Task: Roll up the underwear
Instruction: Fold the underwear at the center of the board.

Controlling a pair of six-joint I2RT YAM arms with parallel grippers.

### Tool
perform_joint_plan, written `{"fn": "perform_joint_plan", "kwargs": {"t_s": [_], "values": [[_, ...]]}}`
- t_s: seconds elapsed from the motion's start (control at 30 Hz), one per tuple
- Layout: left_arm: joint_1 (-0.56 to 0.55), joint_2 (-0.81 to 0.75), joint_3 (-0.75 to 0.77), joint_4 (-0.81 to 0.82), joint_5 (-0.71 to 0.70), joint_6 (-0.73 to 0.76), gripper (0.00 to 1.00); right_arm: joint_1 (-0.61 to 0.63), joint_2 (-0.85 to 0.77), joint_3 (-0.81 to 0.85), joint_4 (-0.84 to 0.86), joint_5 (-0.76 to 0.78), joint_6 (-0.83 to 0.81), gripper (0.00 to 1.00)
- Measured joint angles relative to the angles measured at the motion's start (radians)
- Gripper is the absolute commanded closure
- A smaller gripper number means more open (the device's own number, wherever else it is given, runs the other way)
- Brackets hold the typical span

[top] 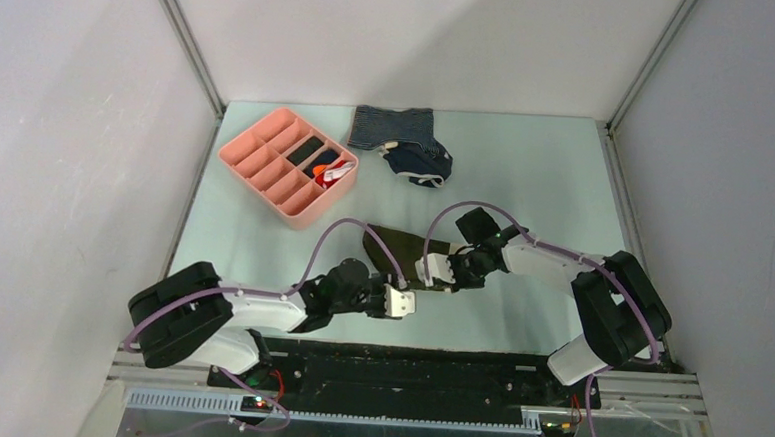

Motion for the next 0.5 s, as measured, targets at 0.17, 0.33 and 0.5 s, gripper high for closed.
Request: {"fn": "perform_joint_plan", "kwargs": {"t_s": [0.17, 0.33, 0.5], "values": [[0.000, 0.006, -0.003, 0.019, -0.008, 0.042, 0.54, 0.003, 0.000, 0.000, 0.005, 0.006, 0.023, 1.00], [0.000, 0.063, 0.002, 0.020, -0.017, 0.043, 0.55, 0.006, -0.002, -0.001, 0.010, 0.010, 0.040, 1.00], [0.000, 0.084, 0.002, 0.027, -0.035, 0.042, 0.55, 0.006, -0.008, -0.010, 0.019, 0.010, 0.043, 1.00]]}}
